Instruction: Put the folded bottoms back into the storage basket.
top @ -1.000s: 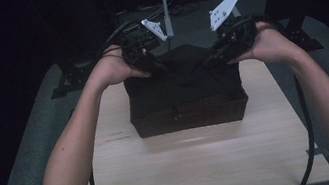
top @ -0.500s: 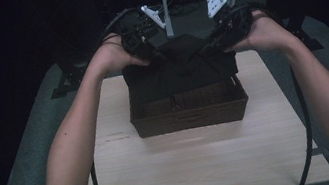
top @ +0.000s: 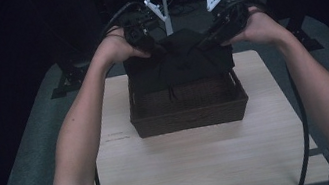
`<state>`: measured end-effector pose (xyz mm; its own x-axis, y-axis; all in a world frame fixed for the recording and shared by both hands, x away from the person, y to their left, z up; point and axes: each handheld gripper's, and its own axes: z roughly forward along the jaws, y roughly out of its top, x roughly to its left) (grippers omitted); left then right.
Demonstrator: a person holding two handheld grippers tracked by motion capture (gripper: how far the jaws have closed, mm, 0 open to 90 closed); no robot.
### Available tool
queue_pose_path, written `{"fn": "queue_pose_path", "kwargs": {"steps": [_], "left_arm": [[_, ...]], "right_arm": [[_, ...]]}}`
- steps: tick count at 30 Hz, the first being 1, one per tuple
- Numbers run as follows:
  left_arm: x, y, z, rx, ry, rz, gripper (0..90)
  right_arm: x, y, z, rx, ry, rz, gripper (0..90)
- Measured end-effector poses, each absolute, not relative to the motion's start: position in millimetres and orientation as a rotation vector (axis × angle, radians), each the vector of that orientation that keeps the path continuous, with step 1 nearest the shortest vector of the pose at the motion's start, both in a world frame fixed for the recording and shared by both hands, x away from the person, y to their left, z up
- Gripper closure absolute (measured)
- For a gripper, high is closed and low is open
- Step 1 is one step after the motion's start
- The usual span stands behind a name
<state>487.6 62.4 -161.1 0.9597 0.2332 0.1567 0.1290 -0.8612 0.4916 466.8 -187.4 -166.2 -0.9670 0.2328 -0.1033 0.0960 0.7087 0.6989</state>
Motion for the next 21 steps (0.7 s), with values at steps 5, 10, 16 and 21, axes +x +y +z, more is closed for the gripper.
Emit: {"fn": "queue_pose_path", "kwargs": {"steps": [5, 10, 16, 21], "left_arm": [[497.2, 61.7, -171.3, 2.626, 0.261, 0.275, 77.9], [504.9, 59.8, -181.8, 2.631, 0.265, 0.281, 77.9], [512.6, 60.6, -192.0, 2.617, 0.279, 0.272, 77.9], [518.4, 59.9, -201.5, 2.619, 0.306, 0.259, 77.9]], "right_arm": [[476.2, -185.4, -174.5, 0.279, 2.745, 1.077, 72.0], [485.2, -186.1, -185.0, 0.295, 2.753, 1.077, 72.1], [492.8, -186.6, -193.9, 0.318, 2.757, 1.078, 72.0], [500.5, -186.3, -204.0, 0.340, 2.768, 1.078, 72.0]]}}
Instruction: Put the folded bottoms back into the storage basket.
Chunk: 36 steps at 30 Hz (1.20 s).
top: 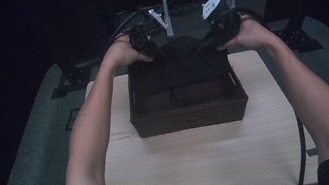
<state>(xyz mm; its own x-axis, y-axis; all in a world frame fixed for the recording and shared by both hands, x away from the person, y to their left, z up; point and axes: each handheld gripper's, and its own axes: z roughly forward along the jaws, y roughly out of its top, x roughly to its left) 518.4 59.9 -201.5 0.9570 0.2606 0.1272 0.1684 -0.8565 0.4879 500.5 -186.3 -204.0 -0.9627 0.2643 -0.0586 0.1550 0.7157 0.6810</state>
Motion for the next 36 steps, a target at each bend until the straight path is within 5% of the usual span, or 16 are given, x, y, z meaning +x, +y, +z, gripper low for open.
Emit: {"fn": "queue_pose_path", "kwargs": {"steps": [36], "left_arm": [[531.4, 62.7, -248.5, 2.658, 0.351, 0.223, 77.8]], "right_arm": [[518.1, -179.4, -253.5, 0.417, 2.826, 1.071, 71.8]]}}
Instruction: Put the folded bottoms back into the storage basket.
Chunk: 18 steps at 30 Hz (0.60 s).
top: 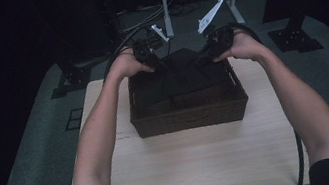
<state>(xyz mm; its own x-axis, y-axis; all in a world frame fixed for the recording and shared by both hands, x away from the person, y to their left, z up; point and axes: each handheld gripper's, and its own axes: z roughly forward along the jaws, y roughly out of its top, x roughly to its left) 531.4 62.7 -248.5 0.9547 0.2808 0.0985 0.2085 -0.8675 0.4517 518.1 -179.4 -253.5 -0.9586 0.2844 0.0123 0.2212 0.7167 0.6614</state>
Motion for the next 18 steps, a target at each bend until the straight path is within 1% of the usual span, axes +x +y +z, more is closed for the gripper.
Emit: {"fn": "queue_pose_path", "kwargs": {"steps": [9, 18], "left_arm": [[532.9, 63.6, -264.4, 2.658, 0.366, 0.194, 77.8], [533.0, 62.4, -278.4, 2.660, 0.379, 0.183, 77.8]], "right_arm": [[520.8, -179.0, -271.4, 0.430, 2.846, 1.068, 71.7], [522.6, -177.2, -282.0, 0.439, 2.866, 1.040, 71.7]]}}
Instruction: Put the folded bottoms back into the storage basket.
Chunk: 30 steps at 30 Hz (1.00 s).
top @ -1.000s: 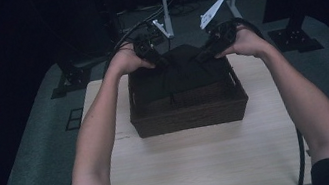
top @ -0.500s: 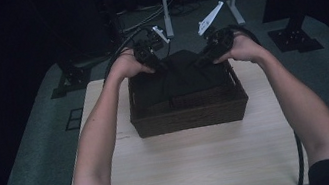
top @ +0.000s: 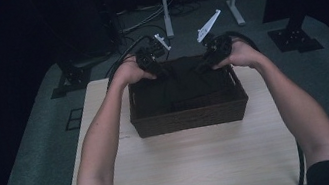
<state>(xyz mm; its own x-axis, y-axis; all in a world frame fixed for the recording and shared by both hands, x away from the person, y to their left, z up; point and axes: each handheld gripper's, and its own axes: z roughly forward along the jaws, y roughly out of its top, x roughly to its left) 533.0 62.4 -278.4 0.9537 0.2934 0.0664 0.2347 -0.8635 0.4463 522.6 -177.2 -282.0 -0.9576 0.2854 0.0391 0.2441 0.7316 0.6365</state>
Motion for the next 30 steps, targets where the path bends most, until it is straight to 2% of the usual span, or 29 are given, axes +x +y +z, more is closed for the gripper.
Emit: {"fn": "queue_pose_path", "kwargs": {"steps": [30], "left_arm": [[533.3, 62.4, -313.2, 2.677, 0.388, 0.149, 77.8]], "right_arm": [[523.1, -174.3, -317.6, 0.480, 2.906, 1.019, 71.6]]}}
